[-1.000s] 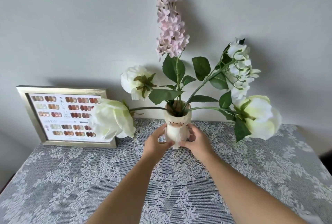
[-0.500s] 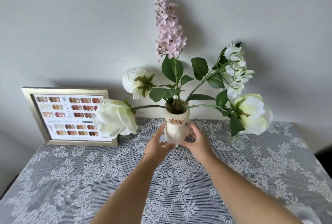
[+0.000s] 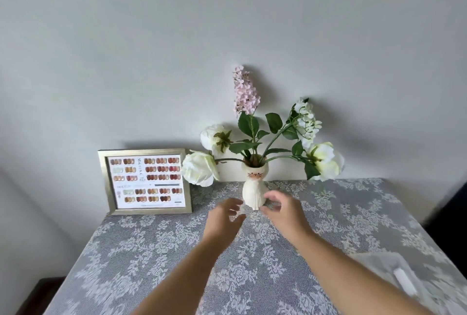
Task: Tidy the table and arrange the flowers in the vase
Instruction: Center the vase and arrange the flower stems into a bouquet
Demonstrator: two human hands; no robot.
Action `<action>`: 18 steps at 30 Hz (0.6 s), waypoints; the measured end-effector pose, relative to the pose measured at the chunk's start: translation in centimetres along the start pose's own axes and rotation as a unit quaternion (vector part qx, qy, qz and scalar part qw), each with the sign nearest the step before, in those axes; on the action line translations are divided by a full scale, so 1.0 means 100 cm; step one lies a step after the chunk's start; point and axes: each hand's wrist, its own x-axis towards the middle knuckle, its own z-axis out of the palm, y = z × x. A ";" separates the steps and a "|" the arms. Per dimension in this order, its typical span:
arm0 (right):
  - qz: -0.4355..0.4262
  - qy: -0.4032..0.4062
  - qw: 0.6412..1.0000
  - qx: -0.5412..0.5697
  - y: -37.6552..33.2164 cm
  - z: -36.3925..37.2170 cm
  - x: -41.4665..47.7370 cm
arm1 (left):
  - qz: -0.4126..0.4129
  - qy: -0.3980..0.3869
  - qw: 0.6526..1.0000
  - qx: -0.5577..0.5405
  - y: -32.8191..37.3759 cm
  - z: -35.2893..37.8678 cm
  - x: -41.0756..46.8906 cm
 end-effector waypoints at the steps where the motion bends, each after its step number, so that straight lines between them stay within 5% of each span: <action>1: -0.023 0.010 1.000 0.003 -0.012 -0.006 -0.002 | 0.022 0.020 1.000 0.005 0.008 -0.011 -0.003; 8: -0.179 0.136 0.974 -0.013 -0.076 -0.084 0.026 | 0.108 0.195 0.975 -0.019 0.062 -0.085 0.000; 12: -0.120 0.157 0.979 -0.040 -0.065 -0.121 0.049 | 0.090 0.228 0.964 0.105 0.065 -0.112 0.017; 18: 0.040 0.130 0.990 -0.039 -0.022 -0.150 0.070 | -0.002 0.147 0.971 0.188 0.043 -0.126 0.038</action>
